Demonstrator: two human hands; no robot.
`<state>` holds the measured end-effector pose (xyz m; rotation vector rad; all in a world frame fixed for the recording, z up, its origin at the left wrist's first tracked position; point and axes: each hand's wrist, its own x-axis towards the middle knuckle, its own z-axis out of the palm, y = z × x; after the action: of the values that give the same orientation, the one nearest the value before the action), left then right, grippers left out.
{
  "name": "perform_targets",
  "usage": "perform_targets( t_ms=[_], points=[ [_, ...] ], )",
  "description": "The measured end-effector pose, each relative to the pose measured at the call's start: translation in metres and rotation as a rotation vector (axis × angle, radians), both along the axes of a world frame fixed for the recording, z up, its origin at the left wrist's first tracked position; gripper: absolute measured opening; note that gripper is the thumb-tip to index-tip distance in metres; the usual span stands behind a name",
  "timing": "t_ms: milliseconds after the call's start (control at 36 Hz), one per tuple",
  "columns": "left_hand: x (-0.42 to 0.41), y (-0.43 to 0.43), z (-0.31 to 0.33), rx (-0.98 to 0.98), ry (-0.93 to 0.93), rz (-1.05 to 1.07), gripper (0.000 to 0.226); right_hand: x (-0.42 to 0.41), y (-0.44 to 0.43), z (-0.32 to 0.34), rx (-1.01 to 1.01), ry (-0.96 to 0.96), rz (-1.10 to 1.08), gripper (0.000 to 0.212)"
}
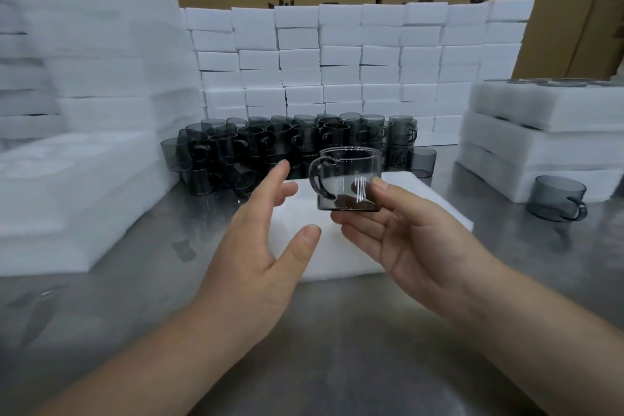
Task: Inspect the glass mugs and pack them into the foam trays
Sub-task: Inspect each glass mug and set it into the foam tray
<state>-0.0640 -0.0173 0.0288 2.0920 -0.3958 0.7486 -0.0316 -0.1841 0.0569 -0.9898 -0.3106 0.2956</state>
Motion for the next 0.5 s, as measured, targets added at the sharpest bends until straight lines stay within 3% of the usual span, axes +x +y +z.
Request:
perform_targets(
  t_ms=[361,500],
  points=[
    [-0.0018,-0.0025,0.0042,0.115,-0.072,0.049,0.080,-0.0012,0.0018,-0.0046,-0.116,-0.039,-0.106,0.038],
    [0.0017,-0.0017,0.0014,0.162,-0.066,0.118,0.093,-0.0036,0.0034,-0.0051,-0.174,-0.076,-0.141,0.060]
  ],
)
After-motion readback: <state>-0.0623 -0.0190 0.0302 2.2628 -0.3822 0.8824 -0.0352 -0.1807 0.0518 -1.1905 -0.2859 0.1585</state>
